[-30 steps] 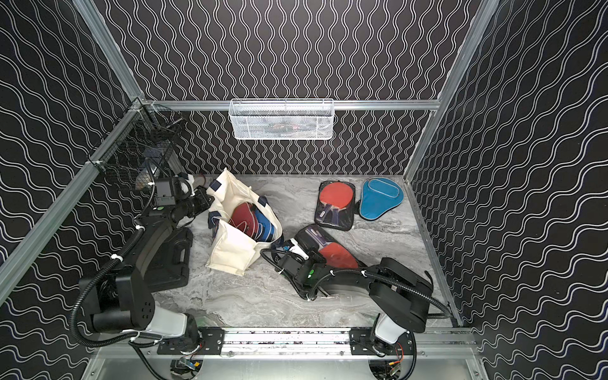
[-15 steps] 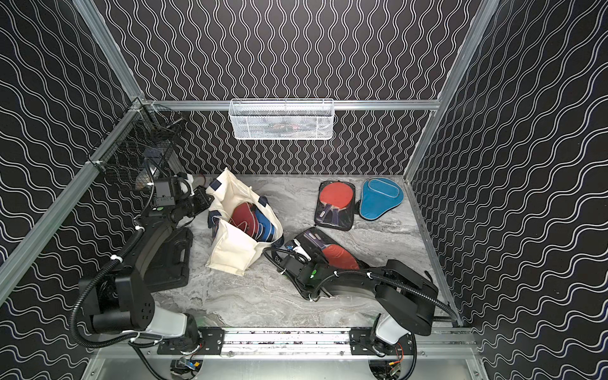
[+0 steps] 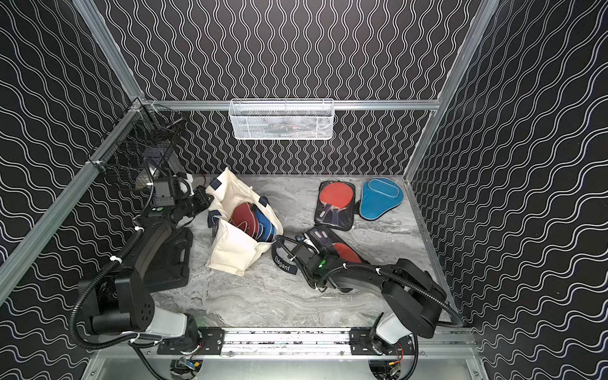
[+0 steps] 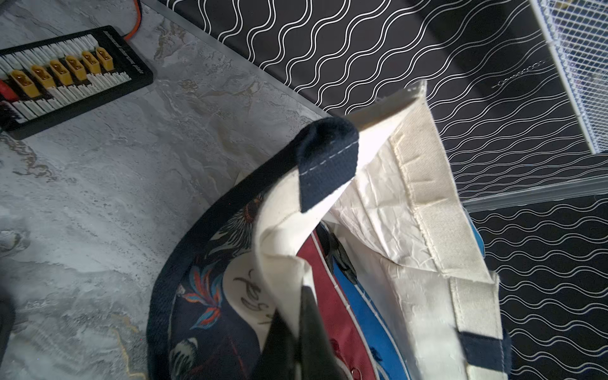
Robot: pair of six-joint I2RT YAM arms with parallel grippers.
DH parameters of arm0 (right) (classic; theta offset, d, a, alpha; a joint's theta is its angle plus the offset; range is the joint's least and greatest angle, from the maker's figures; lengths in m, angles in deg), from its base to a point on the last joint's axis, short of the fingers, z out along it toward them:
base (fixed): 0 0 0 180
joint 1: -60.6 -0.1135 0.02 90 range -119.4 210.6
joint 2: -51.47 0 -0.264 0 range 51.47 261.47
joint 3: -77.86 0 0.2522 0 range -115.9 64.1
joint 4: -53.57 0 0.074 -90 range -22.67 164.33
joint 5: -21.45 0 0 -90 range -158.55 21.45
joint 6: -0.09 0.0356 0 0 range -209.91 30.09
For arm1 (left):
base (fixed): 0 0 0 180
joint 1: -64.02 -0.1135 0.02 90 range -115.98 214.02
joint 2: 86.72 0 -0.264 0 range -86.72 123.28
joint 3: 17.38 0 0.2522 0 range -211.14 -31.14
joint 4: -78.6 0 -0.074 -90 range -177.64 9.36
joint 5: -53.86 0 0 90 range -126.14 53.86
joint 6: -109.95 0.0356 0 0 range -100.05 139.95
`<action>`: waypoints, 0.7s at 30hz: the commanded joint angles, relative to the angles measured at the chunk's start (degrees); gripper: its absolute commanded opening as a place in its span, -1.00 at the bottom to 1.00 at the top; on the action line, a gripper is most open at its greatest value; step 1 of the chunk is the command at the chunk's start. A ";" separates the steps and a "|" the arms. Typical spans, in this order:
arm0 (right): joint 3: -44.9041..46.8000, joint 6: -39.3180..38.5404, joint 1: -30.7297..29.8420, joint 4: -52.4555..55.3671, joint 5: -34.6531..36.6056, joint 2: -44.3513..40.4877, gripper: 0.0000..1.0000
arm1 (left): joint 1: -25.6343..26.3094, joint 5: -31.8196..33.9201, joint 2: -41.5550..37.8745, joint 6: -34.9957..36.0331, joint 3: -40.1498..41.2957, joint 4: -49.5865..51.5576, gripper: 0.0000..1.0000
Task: Remove the ping pong set from the canvas bag
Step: Place the ping pong set at the center of the board.
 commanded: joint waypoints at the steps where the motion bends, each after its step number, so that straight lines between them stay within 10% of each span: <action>1: -0.42 0.49 0.55 1.00 -3.43 -0.95 0.96 | -0.18 0.56 -0.46 -1.33 -0.12 -3.50 -1.00; 21: -7.55 12.78 4.78 8.36 -15.78 -10.06 0.96 | -0.18 -0.25 -1.45 -1.83 -0.25 -3.95 -1.00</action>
